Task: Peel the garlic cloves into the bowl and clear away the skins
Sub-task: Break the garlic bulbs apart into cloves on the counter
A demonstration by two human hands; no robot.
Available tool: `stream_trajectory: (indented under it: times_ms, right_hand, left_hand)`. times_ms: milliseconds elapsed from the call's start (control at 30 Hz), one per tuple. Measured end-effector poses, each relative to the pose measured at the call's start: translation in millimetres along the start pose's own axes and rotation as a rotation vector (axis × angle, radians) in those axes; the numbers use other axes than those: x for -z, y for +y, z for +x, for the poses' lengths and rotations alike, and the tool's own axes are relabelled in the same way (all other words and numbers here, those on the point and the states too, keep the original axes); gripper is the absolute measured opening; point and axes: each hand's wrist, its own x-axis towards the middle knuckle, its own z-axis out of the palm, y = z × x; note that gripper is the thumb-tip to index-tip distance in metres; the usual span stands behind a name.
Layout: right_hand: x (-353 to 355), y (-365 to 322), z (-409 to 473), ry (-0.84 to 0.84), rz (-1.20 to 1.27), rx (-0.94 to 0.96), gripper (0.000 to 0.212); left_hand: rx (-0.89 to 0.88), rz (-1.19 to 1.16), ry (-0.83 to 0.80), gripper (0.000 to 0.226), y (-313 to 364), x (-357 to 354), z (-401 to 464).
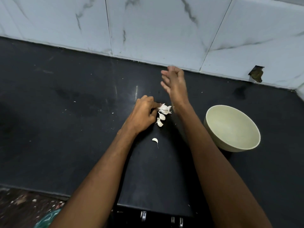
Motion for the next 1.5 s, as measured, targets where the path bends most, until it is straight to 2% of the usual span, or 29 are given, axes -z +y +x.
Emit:
stream_trajectory:
  times_ms: [67, 133, 200, 433, 633, 800, 933, 1067, 1367, 1500]
  right_hand:
    - [16, -1, -8, -0.014, -0.375, 0.124, 0.015]
    - [27, 8, -17, -0.121, -0.706, 0.171, 0.021]
    - [35, 18, -31, -0.206, -0.832, 0.124, 0.020]
    - [48, 24, -45, -0.201, -0.726, 0.089, 0.018]
    - [44, 20, -48, -0.158, -0.624, 0.133, 0.014]
    - [45, 22, -48, -0.155, -0.524, 0.052, 0.019]
    - [50, 21, -48, -0.169, -0.291, -0.057, 0.024]
    - [49, 23, -52, -0.166, -0.230, -0.060, 0.024]
    - [59, 27, -56, -0.269, -0.125, -0.072, 0.020]
    - [65, 24, -55, -0.323, -0.058, -0.098, 0.021]
  left_hand:
    - [0.027, -0.014, 0.010, 0.030, -1, 1, 2]
    - [0.047, -0.028, 0.030, 0.027, 0, 3, 1]
    - [0.059, -0.036, 0.051, 0.023, 1, 4, 0]
    - [0.114, -0.054, 0.064, 0.014, -3, 2, 1]
    - [0.237, -0.336, 0.090, 0.012, -5, 0, 2]
    - [0.257, -0.469, 0.041, 0.016, -9, 1, 1]
    - [0.284, -0.634, 0.050, 0.020, -6, 6, 1]
    - [0.264, -0.753, 0.038, 0.026, 1, 9, -1]
    - [0.259, -0.699, -0.014, 0.018, -13, 8, -2]
    - [0.247, -0.703, -0.035, 0.030, -19, 7, -2]
